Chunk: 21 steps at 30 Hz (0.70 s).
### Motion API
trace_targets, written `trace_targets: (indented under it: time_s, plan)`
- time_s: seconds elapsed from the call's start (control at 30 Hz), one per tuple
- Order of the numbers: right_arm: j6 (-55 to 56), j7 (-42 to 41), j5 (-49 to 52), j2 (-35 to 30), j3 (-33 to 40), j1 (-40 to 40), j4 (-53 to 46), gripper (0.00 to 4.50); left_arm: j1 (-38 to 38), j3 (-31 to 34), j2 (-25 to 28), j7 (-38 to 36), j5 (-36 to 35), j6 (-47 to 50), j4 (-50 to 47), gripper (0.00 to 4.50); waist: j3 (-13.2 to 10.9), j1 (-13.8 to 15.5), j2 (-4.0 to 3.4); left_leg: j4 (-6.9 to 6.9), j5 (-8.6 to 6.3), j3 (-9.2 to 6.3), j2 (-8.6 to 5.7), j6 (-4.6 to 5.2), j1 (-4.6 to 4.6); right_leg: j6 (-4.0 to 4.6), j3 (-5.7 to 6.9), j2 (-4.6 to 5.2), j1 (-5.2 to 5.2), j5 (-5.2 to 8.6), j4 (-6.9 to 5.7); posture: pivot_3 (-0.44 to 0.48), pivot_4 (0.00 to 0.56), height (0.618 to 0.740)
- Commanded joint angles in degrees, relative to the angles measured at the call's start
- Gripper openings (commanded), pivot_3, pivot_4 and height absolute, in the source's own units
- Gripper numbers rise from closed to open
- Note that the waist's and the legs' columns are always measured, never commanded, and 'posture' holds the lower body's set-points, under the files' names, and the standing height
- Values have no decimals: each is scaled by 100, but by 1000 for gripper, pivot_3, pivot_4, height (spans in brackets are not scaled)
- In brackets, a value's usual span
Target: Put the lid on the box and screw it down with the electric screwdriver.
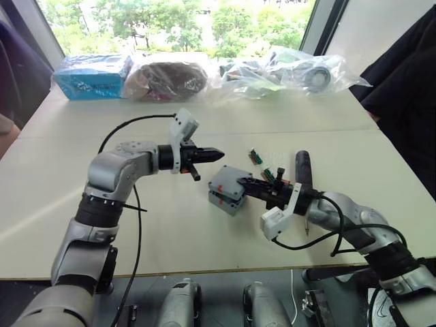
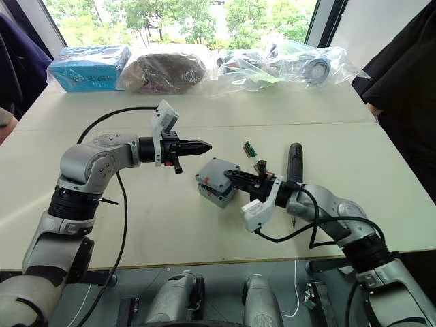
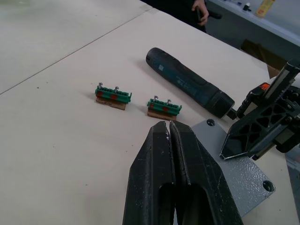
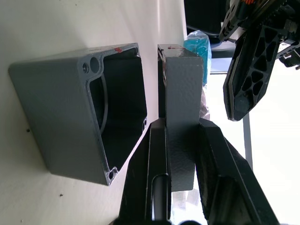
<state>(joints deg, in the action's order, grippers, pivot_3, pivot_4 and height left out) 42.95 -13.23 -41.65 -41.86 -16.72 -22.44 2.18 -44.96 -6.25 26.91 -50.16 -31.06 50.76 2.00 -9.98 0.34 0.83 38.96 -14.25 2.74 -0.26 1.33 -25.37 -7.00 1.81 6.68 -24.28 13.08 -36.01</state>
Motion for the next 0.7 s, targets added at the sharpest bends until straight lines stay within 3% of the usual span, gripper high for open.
trace_targets:
  time_s: [0.03,0.7]
  plan:
    - [67,124,-4,29,73,-55,-64,182,1,-33,-4,-47,36,-93,-228,66,0,-1,0,0,-1,0,0,1,0,0,0,0,0,0,0,0,150,740]
    - [29,273,-284,114,-29,112,87,182,210,-413,98,-284,339,-307,-424,66,0,-2,-1,1,-3,0,0,5,4,1,0,0,4,0,-3,0,150,740]
